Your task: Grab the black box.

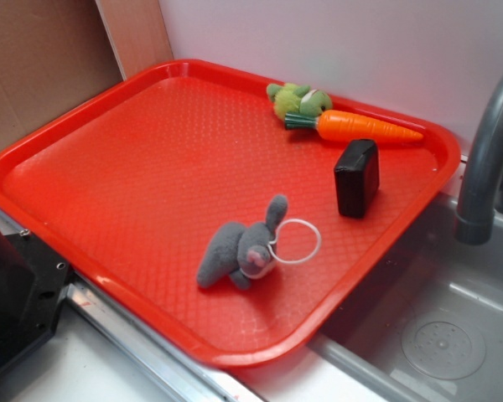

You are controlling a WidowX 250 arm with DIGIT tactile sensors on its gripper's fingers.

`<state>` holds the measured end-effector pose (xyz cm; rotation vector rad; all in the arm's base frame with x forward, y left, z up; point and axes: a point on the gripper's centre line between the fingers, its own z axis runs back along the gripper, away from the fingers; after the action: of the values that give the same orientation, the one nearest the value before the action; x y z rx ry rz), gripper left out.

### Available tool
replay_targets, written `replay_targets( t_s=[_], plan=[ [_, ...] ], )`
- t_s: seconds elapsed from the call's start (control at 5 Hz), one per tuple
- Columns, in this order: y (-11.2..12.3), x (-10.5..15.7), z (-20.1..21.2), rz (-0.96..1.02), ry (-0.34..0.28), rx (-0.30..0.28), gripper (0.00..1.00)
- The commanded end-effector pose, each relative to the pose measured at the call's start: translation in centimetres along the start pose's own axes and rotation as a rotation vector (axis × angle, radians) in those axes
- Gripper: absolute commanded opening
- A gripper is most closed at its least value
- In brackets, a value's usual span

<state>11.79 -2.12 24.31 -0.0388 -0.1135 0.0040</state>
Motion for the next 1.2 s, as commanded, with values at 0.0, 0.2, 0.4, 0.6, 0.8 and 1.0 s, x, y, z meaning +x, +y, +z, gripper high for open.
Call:
replay_targets(
  t_s=[0.0, 0.2, 0.4, 0.6, 0.8, 1.0],
  plan=[
    [0.0, 0.0, 0.0, 0.000, 0.000, 0.000, 1.00],
    [-2.0, 3.3, -1.8, 0.267, 0.035, -0.091, 1.00],
    [-3.4, 5.5, -2.8, 0.480, 0.027, -0.072, 1.00],
    [-3.4, 5.5, -2.8, 0.480, 0.027, -0.072, 1.00],
    [-3.4, 5.5, -2.8, 0.480, 0.027, -0.072, 1.00],
    [-3.4, 5.5, -2.8, 0.480, 0.027, -0.072, 1.00]
  ],
)
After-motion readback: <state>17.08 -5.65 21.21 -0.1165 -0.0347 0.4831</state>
